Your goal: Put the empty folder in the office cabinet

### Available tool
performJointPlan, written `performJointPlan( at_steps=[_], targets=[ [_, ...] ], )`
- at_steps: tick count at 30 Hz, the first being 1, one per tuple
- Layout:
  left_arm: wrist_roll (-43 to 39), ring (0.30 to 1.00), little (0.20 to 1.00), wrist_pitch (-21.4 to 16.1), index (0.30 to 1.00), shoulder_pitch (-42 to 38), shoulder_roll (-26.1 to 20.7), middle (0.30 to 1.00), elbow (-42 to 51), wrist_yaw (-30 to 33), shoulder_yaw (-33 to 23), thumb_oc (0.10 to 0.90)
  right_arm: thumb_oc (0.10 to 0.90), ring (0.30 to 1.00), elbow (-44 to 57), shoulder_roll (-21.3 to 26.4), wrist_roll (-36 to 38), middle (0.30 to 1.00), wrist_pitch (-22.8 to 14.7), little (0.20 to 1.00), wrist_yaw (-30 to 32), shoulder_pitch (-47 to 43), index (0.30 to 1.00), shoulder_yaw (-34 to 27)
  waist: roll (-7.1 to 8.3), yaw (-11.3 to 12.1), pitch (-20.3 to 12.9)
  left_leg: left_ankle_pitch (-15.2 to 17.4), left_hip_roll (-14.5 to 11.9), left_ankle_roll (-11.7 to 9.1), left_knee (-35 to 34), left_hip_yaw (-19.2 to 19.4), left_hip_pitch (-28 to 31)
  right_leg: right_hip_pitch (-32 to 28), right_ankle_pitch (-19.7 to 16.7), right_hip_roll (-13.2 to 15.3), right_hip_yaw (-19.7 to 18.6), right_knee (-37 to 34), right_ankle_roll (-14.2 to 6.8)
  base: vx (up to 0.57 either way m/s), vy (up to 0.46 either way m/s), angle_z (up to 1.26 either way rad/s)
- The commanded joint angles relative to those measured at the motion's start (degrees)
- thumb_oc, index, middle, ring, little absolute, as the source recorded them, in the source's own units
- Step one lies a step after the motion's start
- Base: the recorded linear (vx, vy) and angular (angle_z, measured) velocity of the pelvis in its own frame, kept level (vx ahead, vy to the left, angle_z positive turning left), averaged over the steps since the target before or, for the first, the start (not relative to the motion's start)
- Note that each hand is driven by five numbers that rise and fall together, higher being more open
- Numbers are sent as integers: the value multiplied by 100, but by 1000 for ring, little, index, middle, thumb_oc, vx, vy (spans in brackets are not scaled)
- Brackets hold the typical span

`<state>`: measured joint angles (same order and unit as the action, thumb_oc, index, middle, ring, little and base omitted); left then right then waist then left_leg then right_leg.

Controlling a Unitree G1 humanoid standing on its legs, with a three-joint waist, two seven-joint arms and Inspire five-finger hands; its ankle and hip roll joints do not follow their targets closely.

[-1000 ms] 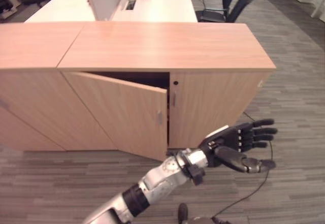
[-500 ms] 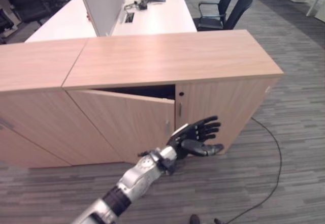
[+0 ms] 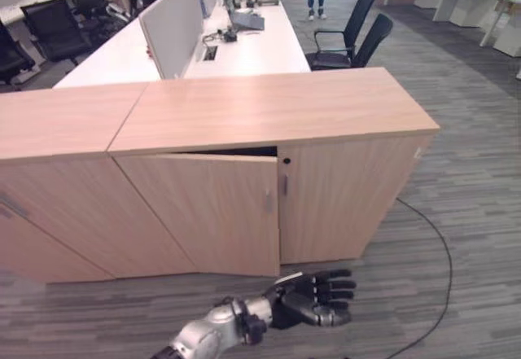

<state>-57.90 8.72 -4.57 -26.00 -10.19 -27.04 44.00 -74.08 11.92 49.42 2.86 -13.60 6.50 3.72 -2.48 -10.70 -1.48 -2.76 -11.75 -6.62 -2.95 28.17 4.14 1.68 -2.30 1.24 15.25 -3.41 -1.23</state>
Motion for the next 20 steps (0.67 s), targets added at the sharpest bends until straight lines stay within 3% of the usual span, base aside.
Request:
performJointPlan(
  at_steps=[1, 4, 6, 7, 8, 9, 10, 13, 14, 17, 20],
  targets=[
    [-411, 900, 900, -348, 900, 92, -20, 900, 130, -480, -789, 800, 800, 900, -26, 39, -210, 900, -70, 900, -215, -12, 900, 113, 457, 169, 136, -356, -179, -306, 803, -484, -145, -191, 510, -162, 130, -159, -179, -61, -85, -17],
    [-241, 900, 900, -526, 900, 531, -144, 900, -97, -339, -1186, 800, 800, 900, -117, 26, -270, 900, -92, 900, -208, -23, 900, 65, 536, 417, 231, -119, 42, -127, 981, -1071, -503, -247, 528, -103, 140, -159, -169, -57, -10, -50],
    [-87, 900, 900, -627, 900, 733, -111, 900, -284, -240, -1395, 800, 800, 900, -167, -2, -270, 900, -88, 900, -188, -24, 900, 41, 558, 471, 224, 74, 169, -31, 903, -1180, -577, -258, 514, -47, 166, -159, -196, -35, 60, -3],
    [663, 900, 900, -904, 900, 1097, 278, 900, -1498, 259, -2132, 800, 800, 900, -204, -34, -172, 900, -115, 900, -111, -158, 900, -116, 601, 776, 334, 325, 664, 138, 892, -1720, -978, -292, 461, 7, 163, -159, -215, -46, 64, 30],
    [672, 900, 900, -916, 900, 1085, 293, 900, -1520, 252, -2135, 800, 800, 900, -206, -27, -171, 900, -115, 900, -111, -165, 900, -114, 594, 764, 335, 334, 665, 140, 908, -1730, -992, -289, 463, 9, 173, -159, -216, -122, 93, 24],
    [1030, 900, 900, -1000, 900, 1077, 495, 900, -2180, 403, -2367, 800, 800, 900, -197, -24, -57, 900, -111, 900, -96, -248, 900, -196, 616, 798, 358, 198, 769, 197, 840, -1776, -1093, -230, 383, 47, 215, -159, -188, -1, 63, 15],
    [1368, 900, 900, -1137, 900, 1073, 708, 900, -2850, 648, -2714, 800, 800, 900, -191, -31, 32, 900, -124, 900, -70, -294, 900, -295, 564, 860, 333, 322, 781, 185, 665, -1823, -912, -297, 440, 0, 176, -159, -225, -37, 127, 14],
    [2031, 900, 900, -1438, 900, 790, 1399, 900, -4931, 1081, -3430, 800, 800, 900, -487, 8, -10, 900, -251, 900, 11, -526, 900, -506, 390, 915, 213, 125, 975, 277, 61, -1831, -607, -309, 366, 68, 313, -159, -264, 36, 140, 6],
    [2031, 900, 900, -1438, 900, 790, 1399, 900, -4932, 1081, -3430, 800, 800, 900, -487, 8, -10, 900, -251, 900, 11, -526, 900, -506, 390, 915, 214, 125, 975, 277, 61, -1831, -606, -310, 366, 68, 313, -159, -264, 40, 110, 7],
    [2686, 900, 900, -1638, 900, 737, 1514, 900, -6577, 1666, -4223, 800, 800, 900, -557, -84, -104, 900, -392, 900, 109, -637, 900, -519, 261, 941, -30, 102, 1077, 302, -205, -1838, -507, -306, 377, 127, 355, -159, -299, 40, 127, 8],
    [2808, 900, 900, -1666, 900, 975, 1510, 900, -6792, 1867, -4551, 800, 800, 900, -540, -161, -91, 900, -421, 900, 194, -598, 900, -572, 247, 1006, -139, 123, 1124, 309, -205, -1845, -524, -323, 382, 174, 392, -159, -313, 27, 84, 10]
  ],
)
